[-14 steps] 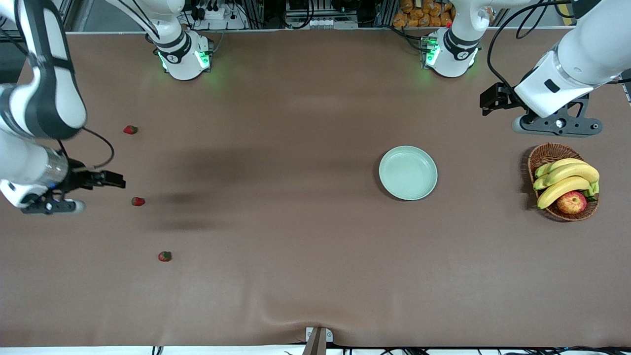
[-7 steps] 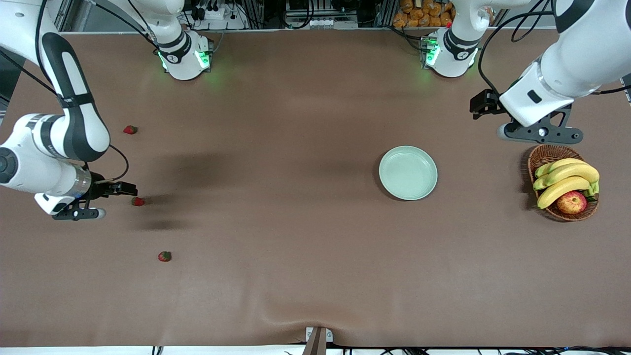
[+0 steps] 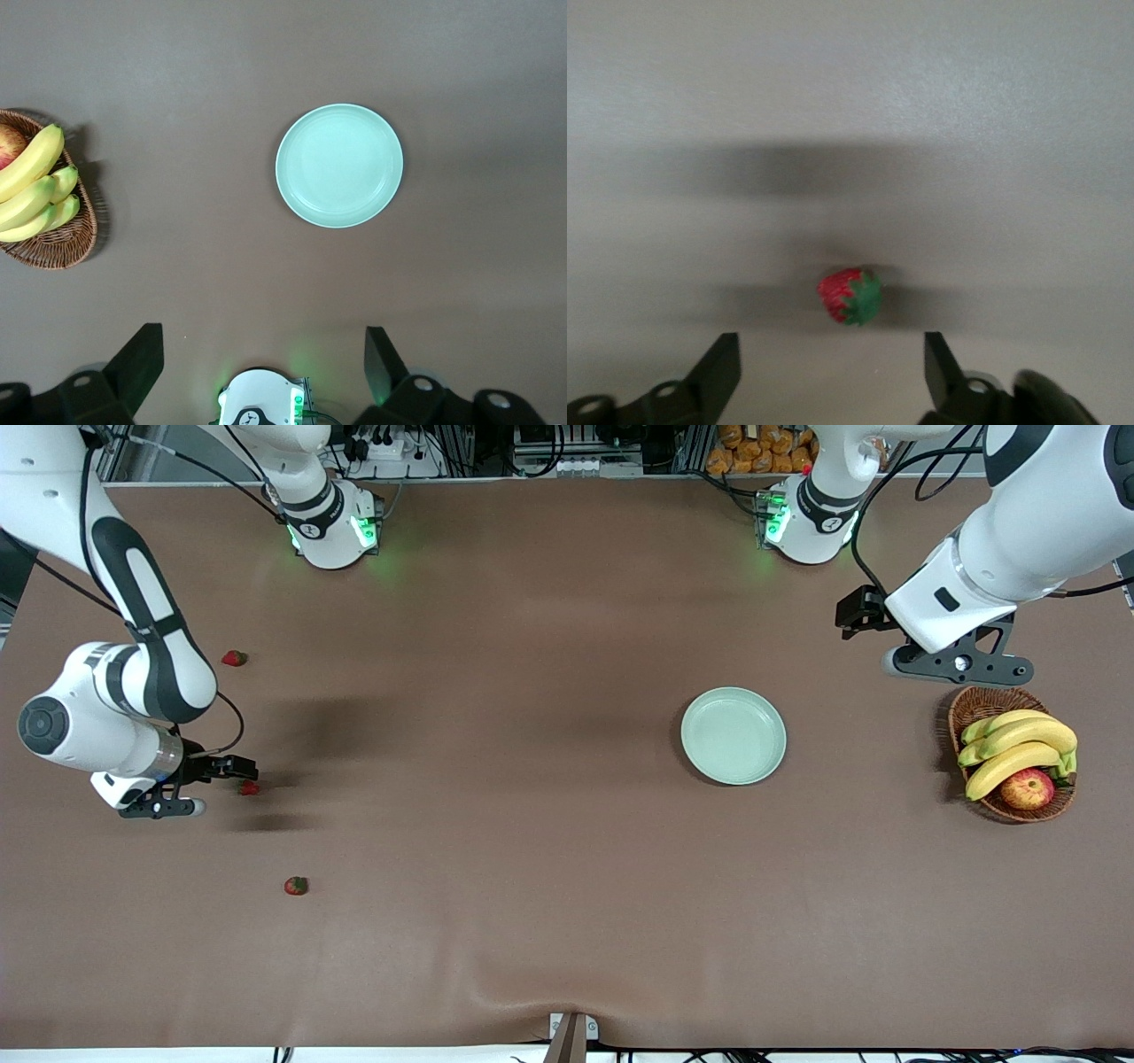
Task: Collect all strawberries into plate
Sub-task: 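Lower the right gripper and grasp the middle red strawberry, then carry the strawberry with the right gripper while the left gripper approaches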
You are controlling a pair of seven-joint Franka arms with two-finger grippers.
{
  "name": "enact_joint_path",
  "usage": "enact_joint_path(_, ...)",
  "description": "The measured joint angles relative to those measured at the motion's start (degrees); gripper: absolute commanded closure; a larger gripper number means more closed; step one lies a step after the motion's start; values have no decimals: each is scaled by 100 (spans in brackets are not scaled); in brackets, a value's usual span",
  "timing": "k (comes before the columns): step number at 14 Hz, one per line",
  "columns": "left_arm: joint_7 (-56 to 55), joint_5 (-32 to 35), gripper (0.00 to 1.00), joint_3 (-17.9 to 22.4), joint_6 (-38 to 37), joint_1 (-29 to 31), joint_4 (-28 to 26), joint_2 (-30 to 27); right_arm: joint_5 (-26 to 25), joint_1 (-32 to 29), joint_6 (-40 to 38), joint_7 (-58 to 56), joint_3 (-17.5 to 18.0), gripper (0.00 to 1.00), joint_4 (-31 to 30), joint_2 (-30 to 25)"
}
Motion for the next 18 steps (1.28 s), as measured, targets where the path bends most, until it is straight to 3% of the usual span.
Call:
enact_joint_path(2, 0, 0, 0, 0, 0, 0, 0, 0, -13, -51, 288, -37, -1, 37, 0, 206)
enact_joint_path(3, -1, 0, 0, 2, 0, 4, -1, 0, -32, -53, 397, -37, 0, 47, 1, 288)
enact_joint_path(6, -1, 0, 0, 6, 0, 11, -7, 23, -70, -52, 627, -36, 19, 100, 4, 474)
enact_joint_path(10, -2, 0, 0, 8, 0, 25, -7, 35, -72, -50, 369, -36, 53, 100, 196, 483)
enact_joint_path(13, -2, 0, 0, 9, 0, 42, -7, 35, -62, 0, -961, 106, 132, 100, 879, 462)
enact_joint_path(15, -2, 0, 0, 10, 0, 44, -7, 35, -41, 114, -1591, 616, 290, 100, 1275, 407)
enact_joint_path(18, -2, 0, 0, 11, 0, 61, -6, 35, 224, 386, -1789, 1682, 710, 100, 1436, 367)
